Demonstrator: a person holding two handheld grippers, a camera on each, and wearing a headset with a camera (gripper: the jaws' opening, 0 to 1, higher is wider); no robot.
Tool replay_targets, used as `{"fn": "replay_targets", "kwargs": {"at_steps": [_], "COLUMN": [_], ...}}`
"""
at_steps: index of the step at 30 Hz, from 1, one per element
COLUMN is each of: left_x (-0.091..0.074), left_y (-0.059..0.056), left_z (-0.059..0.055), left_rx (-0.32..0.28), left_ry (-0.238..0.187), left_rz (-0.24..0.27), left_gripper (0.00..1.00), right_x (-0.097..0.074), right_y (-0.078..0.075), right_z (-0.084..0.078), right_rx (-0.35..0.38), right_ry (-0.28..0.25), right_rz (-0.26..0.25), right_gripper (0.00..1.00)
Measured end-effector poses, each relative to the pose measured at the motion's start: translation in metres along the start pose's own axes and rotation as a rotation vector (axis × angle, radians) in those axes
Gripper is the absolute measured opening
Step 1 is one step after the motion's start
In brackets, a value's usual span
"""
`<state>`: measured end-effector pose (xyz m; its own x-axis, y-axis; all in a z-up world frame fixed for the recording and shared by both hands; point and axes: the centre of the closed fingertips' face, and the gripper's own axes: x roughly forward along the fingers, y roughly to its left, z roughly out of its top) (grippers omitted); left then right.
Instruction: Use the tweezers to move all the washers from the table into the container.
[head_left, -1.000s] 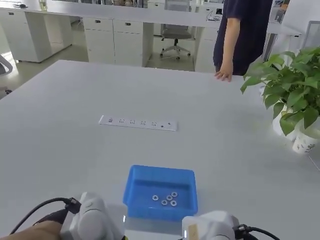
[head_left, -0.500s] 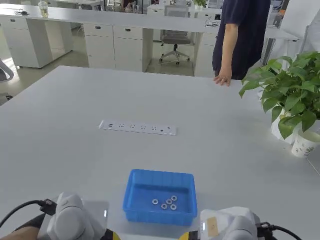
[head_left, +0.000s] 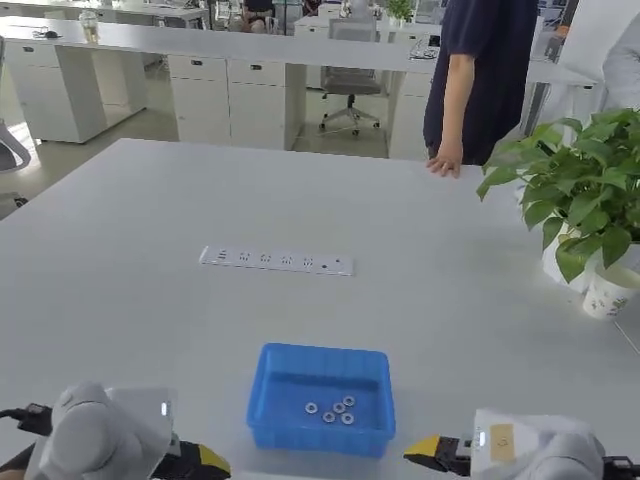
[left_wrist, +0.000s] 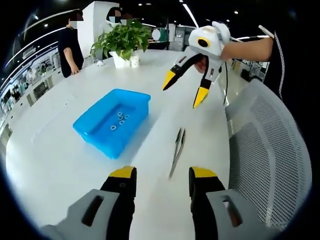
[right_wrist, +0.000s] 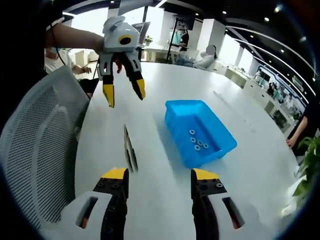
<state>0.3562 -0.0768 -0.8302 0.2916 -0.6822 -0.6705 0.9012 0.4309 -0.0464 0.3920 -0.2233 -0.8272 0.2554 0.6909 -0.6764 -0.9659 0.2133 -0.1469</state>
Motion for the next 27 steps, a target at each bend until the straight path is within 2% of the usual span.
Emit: {"fn": "replay_targets", "kwargs": {"at_steps": [5, 9, 13, 16, 19, 27], "left_x": [-0.01, -0.019, -0.026, -0.031, -0.036, -0.05], "left_y": [0.001, 0.003, 0.002, 0.0, 0.001, 0.001], "left_z": [0.004, 0.009, 0.014, 0.014, 0.012, 0.008], "left_rx": [-0.03, -0.053, -0.073, -0.074, -0.067, -0.07], "left_ry": [-0.054, -0.101, -0.15, -0.154, -0.148, -0.143], "left_rz": [0.032, 0.059, 0.077, 0.094, 0.122, 0.154], "left_gripper": [0.56, 0.61, 0.63, 0.65, 0.68, 0.79], "right_x": [-0.012, -0.02, -0.026, -0.031, -0.037, -0.057], "right_y": [-0.008, -0.008, -0.005, -0.003, -0.003, -0.003], "right_z": [-0.006, -0.012, -0.015, -0.017, -0.018, -0.026], "right_rx": [0.078, 0.127, 0.171, 0.214, 0.233, 0.281], "right_ry": [-0.022, -0.036, -0.053, -0.068, -0.076, -0.095], "right_rz": [-0.041, -0.054, -0.065, -0.07, -0.081, -0.119], "right_gripper": [0.63, 0.71, 0.77, 0.82, 0.85, 0.95]}}
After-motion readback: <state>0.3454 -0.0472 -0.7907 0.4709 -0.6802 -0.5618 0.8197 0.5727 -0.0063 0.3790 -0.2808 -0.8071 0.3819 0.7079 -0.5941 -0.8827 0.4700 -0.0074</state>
